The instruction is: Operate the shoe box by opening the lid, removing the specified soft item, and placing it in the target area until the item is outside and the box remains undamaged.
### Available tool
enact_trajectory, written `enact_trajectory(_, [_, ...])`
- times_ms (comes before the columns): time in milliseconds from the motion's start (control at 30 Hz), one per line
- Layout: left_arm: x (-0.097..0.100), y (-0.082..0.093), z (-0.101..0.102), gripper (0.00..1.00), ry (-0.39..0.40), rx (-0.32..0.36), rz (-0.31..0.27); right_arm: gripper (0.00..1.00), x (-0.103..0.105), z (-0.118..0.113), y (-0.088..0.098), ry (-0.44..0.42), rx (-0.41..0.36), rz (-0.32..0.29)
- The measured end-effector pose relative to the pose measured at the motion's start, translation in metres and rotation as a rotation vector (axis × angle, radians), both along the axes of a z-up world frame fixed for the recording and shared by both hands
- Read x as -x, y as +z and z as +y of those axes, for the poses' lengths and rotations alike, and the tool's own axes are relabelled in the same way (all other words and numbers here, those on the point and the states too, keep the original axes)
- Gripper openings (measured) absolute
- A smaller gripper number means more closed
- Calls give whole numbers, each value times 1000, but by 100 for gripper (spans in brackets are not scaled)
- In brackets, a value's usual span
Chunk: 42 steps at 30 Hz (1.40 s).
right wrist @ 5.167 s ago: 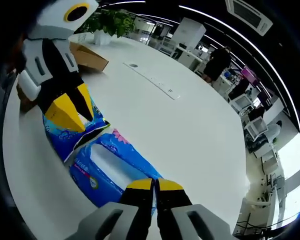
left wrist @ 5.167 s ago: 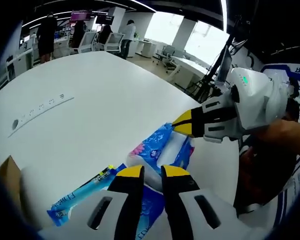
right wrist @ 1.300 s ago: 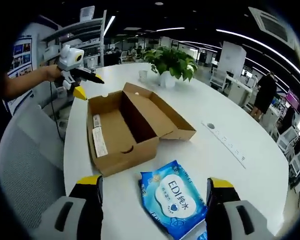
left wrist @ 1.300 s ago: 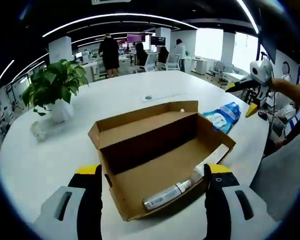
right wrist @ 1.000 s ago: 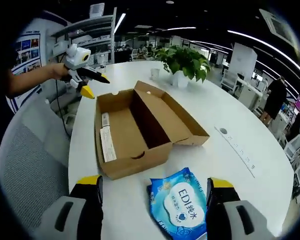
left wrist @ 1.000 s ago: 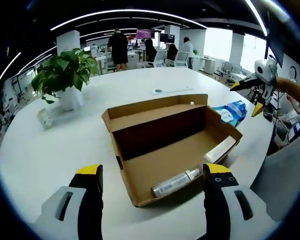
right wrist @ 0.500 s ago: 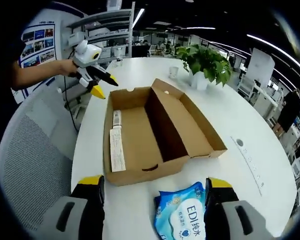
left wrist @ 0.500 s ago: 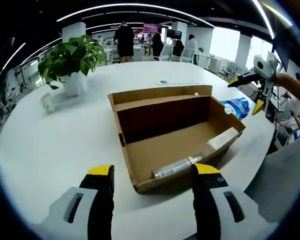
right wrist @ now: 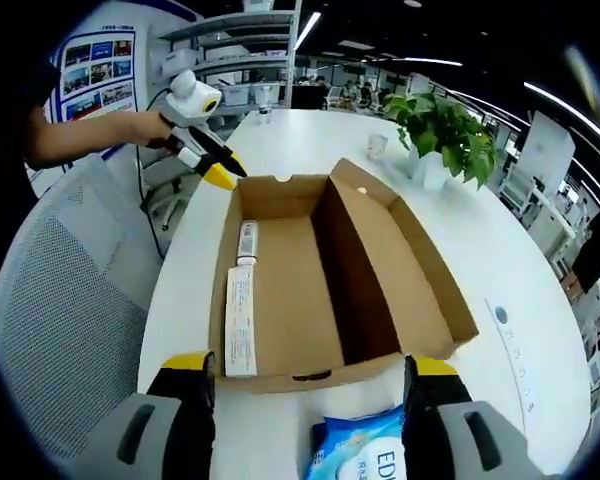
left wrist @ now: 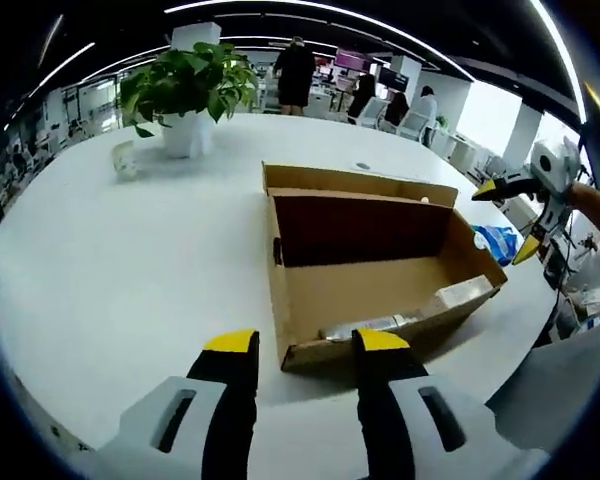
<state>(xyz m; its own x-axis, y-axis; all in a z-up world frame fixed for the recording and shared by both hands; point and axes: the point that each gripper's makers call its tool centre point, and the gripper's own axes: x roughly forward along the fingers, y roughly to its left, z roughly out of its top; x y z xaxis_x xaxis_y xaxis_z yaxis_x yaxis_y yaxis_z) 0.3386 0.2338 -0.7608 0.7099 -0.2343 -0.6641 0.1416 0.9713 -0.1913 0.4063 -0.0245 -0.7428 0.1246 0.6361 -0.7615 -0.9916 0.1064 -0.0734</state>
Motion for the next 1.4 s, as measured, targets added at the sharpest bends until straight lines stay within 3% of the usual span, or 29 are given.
enact_trajectory(200, [-8,2,4,31,25,4,-2,72,0,15,-10,43,19,8])
enact_trajectory(367, [-13,-3,5,13,67,48,16,69,5,24,-22,93,47,24])
enact_trajectory(500, [-10,-8,6,5,91,55,31,67,9,28,-30,128,69,37])
enact_trajectory(967, [-9,-9,6,4,143,109,28,62,19,42,-55,195,98,140])
enact_trajectory(1233, [-7,-8,5,4,143,108,33,59,14,42,-56,203,116,94])
enact_trajectory(1400, [-7,-8,4,4,141,107,36,45,16,42,-59,229,132,61])
